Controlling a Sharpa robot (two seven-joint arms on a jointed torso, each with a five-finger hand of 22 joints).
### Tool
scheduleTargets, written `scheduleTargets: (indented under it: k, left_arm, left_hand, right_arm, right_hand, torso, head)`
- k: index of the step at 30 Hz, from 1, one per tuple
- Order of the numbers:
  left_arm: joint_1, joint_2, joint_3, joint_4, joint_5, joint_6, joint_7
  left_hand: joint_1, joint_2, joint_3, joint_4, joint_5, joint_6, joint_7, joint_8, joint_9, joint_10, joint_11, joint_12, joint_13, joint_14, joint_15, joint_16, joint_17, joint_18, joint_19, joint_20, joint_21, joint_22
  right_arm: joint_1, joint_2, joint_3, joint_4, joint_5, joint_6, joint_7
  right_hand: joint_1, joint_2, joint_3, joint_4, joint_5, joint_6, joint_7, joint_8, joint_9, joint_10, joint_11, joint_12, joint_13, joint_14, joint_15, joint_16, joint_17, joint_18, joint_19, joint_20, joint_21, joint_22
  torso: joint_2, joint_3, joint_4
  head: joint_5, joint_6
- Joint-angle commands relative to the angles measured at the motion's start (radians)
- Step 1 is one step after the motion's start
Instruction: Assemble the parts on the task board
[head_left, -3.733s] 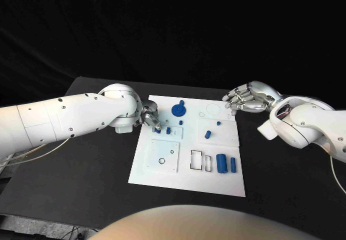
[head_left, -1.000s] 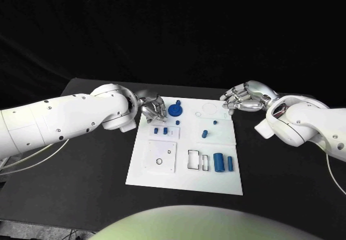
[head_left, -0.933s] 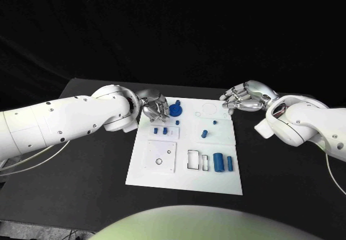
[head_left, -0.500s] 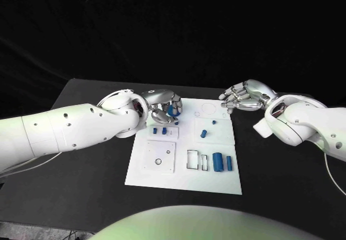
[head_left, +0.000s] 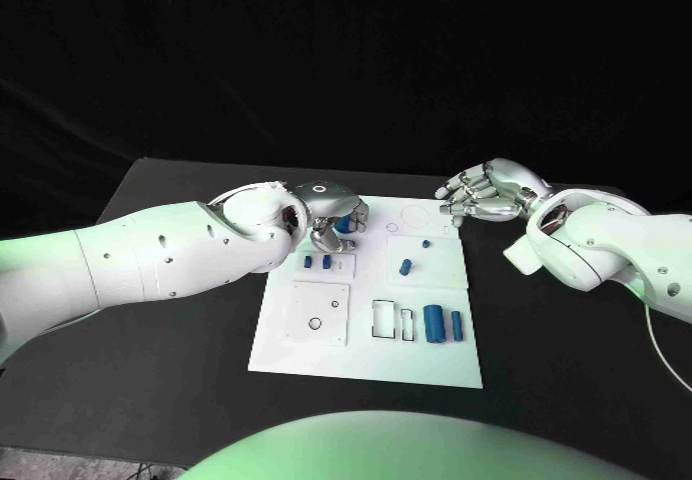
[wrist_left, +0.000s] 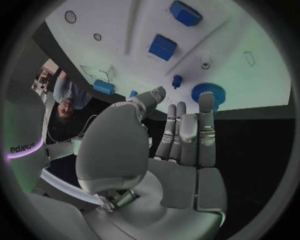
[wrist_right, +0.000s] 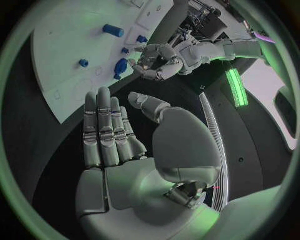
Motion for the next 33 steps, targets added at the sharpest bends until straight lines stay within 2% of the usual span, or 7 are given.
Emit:
scheduleTargets:
  k: [1, 7, 10, 15, 20, 33]
  left_arm:
    - [0.000, 0.014, 0.000, -0.013, -0.055, 0.056, 0.002]
    - [0.001, 0.031, 0.000, -0.033, -0.064, 0.087, -0.002]
    - [0.001, 0.038, 0.000, -0.042, -0.066, 0.104, -0.005]
    - [0.001, 0.051, 0.000, -0.058, -0.068, 0.123, -0.007]
    - [0.000, 0.062, 0.000, -0.071, -0.069, 0.124, -0.007]
    - [0.000, 0.075, -0.001, -0.100, -0.055, 0.110, 0.008]
  left_hand:
    - [-0.008, 0.004, 0.003, -0.008, -0.002, 0.023, 0.003, -0.009, -0.001, 0.015, -0.001, -0.007, -0.008, 0.013, -0.001, 0.016, 0.011, -0.002, 0.012, -0.001, 0.025, 0.035]
    - [-0.009, 0.005, 0.010, -0.014, 0.001, 0.039, 0.003, -0.017, -0.002, 0.019, -0.002, -0.013, -0.017, 0.017, 0.000, 0.027, 0.016, -0.005, 0.018, -0.001, 0.041, 0.046]
    - [-0.013, 0.007, 0.014, -0.017, 0.002, 0.050, 0.004, -0.025, -0.003, 0.029, -0.002, -0.017, -0.025, 0.035, -0.001, 0.049, 0.038, -0.011, 0.037, -0.002, 0.088, 0.061]
    - [-0.011, 0.011, 0.021, -0.022, 0.004, 0.062, 0.003, -0.033, -0.004, 0.040, -0.004, -0.020, -0.032, 0.043, -0.002, 0.061, 0.045, -0.014, 0.047, -0.002, 0.112, 0.067]
    - [-0.013, 0.011, 0.027, -0.028, 0.007, 0.071, 0.005, -0.045, -0.006, 0.045, -0.004, -0.029, -0.042, 0.055, -0.003, 0.076, 0.058, -0.019, 0.062, -0.004, 0.148, 0.073]
    - [-0.014, 0.024, 0.046, -0.036, 0.016, 0.091, 0.005, -0.065, -0.006, 0.060, -0.004, -0.061, -0.069, 0.061, -0.004, 0.089, 0.055, -0.025, 0.079, -0.005, 0.199, 0.081]
  right_arm:
    - [-0.001, 0.001, 0.000, 0.002, -0.005, 0.000, 0.011]
    - [-0.001, 0.002, 0.000, 0.003, -0.005, -0.001, 0.010]
    - [-0.001, 0.002, 0.000, 0.003, -0.005, -0.001, 0.009]
    - [-0.001, 0.002, 0.000, 0.003, -0.005, -0.001, 0.009]
    - [-0.001, 0.003, 0.000, 0.003, -0.005, 0.000, 0.009]
    - [-0.001, 0.004, 0.000, 0.002, -0.005, 0.000, 0.008]
  right_hand:
    - [0.002, -0.009, -0.004, 0.002, 0.009, -0.005, -0.003, 0.007, 0.001, -0.005, 0.000, 0.004, -0.001, 0.008, 0.001, 0.000, 0.001, 0.013, 0.005, 0.000, -0.005, -0.003]
    - [0.002, -0.009, -0.005, 0.005, 0.014, -0.005, -0.003, 0.008, 0.001, -0.005, 0.001, 0.004, -0.001, 0.008, 0.001, 0.000, 0.002, 0.013, 0.008, 0.000, -0.007, -0.006]
    - [0.001, -0.009, -0.006, 0.007, 0.019, -0.005, -0.003, 0.008, 0.001, -0.005, 0.001, 0.005, -0.001, 0.008, 0.001, 0.000, 0.003, 0.012, 0.010, 0.000, -0.010, -0.009]
    - [0.000, -0.009, -0.006, 0.009, 0.021, -0.005, -0.003, 0.008, 0.001, -0.005, 0.000, 0.005, -0.001, 0.008, 0.001, 0.000, 0.003, 0.012, 0.011, 0.000, -0.011, -0.011]
    - [0.000, -0.009, -0.006, 0.011, 0.026, -0.005, -0.003, 0.009, 0.001, -0.005, 0.000, 0.006, -0.001, 0.008, 0.001, 0.000, 0.003, 0.012, 0.013, -0.001, -0.013, -0.014]
    - [0.001, -0.009, -0.006, 0.012, 0.032, -0.005, -0.003, 0.009, 0.002, -0.005, 0.000, 0.006, -0.001, 0.009, 0.000, 0.000, 0.004, 0.013, 0.015, -0.001, -0.015, -0.016]
  torso:
    - [-0.001, 0.0008, 0.0004]
    - [-0.001, 0.0008, 0.0007]
    - [-0.001, 0.0010, 0.0011]
    - [-0.001, 0.0010, 0.0020]
    - [-0.001, 0.0000, 0.0018]
    - [-0.002, 0.0010, 0.0021]
  head:
    - [-0.002, 0.000]
    - [-0.003, 0.000]
    - [-0.004, 0.000]
    - [-0.005, 0.000]
    - [-0.005, 0.000]
    - [-0.004, 0.000]
